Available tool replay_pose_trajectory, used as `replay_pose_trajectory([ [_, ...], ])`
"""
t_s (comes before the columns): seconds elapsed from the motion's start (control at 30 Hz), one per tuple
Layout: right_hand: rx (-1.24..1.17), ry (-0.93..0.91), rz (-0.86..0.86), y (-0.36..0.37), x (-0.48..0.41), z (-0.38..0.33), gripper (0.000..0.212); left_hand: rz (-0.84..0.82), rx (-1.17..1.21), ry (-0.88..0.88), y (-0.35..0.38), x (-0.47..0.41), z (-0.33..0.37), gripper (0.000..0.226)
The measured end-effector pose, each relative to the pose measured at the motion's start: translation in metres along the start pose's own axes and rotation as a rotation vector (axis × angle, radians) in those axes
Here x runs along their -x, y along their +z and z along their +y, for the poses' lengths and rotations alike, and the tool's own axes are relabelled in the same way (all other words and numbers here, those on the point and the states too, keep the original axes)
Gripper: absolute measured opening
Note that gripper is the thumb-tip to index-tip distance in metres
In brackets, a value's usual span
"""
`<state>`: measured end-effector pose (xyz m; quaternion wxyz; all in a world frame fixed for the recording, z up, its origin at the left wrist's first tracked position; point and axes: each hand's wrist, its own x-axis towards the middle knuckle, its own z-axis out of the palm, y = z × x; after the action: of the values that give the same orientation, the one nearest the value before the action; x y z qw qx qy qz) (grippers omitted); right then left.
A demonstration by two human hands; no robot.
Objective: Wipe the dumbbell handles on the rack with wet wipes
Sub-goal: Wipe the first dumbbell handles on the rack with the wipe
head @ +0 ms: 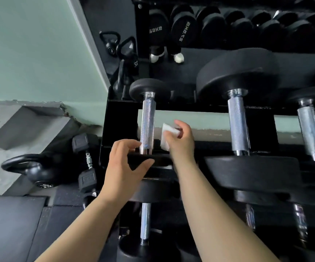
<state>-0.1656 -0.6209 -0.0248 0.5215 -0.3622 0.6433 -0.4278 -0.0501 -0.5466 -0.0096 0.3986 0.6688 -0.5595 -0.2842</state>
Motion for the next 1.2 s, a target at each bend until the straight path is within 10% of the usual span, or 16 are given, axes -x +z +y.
replay_pose_trajectory([
  [0.17,0.103,-0.034,-0.125,0.017,-0.016,-0.021,0.002,-0.003,-0.019,-0.08,0.001,0.003,0.004,0.038],
  [1.2,0.202,-0.138,-0.127,0.027,-0.024,-0.039,0.012,-0.085,0.057,-0.013,-0.008,-0.004,-0.005,0.039],
])
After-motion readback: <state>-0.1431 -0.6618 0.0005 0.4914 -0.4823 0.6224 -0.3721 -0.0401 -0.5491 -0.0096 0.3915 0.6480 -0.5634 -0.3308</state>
